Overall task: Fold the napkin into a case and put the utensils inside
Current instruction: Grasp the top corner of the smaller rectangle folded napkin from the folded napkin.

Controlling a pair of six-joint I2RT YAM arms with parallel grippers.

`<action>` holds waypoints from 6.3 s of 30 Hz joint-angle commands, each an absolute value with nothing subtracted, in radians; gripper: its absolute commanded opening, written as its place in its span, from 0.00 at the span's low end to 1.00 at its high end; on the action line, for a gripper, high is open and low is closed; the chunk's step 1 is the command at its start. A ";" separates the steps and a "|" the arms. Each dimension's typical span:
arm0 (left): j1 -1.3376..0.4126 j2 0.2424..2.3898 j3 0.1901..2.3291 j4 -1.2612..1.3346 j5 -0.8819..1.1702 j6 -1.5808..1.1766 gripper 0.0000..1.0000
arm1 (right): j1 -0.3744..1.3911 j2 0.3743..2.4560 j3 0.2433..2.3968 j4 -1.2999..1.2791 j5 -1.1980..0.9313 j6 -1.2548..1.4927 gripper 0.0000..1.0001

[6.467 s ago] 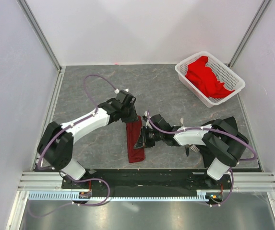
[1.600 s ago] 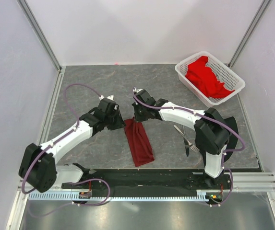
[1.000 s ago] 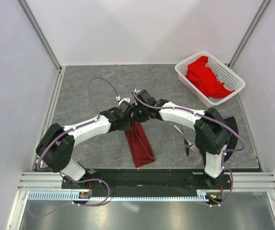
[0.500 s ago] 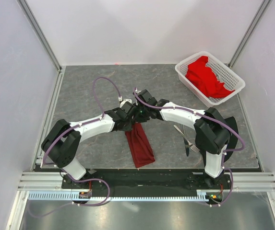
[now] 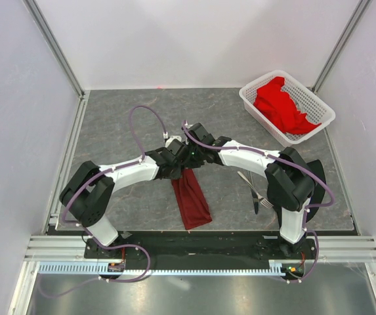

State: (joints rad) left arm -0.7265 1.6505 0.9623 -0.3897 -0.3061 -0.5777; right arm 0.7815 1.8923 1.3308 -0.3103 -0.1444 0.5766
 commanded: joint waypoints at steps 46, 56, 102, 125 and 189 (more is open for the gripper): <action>-0.677 1.523 0.884 -0.291 -0.195 -0.627 0.02 | 0.746 1.964 1.227 0.075 -0.206 1.040 0.00; -0.649 1.509 0.914 -0.319 -0.190 -0.617 0.02 | 0.732 1.933 1.072 0.348 -0.213 1.207 0.00; -0.541 1.473 0.917 -0.402 -0.222 -0.649 0.56 | 0.818 2.074 1.098 0.463 -0.095 1.178 0.00; -0.505 1.563 0.798 -0.278 -0.088 -0.672 0.62 | 0.830 2.108 1.204 0.341 -0.120 1.152 0.08; -0.442 1.256 0.503 -0.049 -0.046 -0.903 0.67 | 0.844 2.141 1.394 0.084 -0.170 1.015 0.25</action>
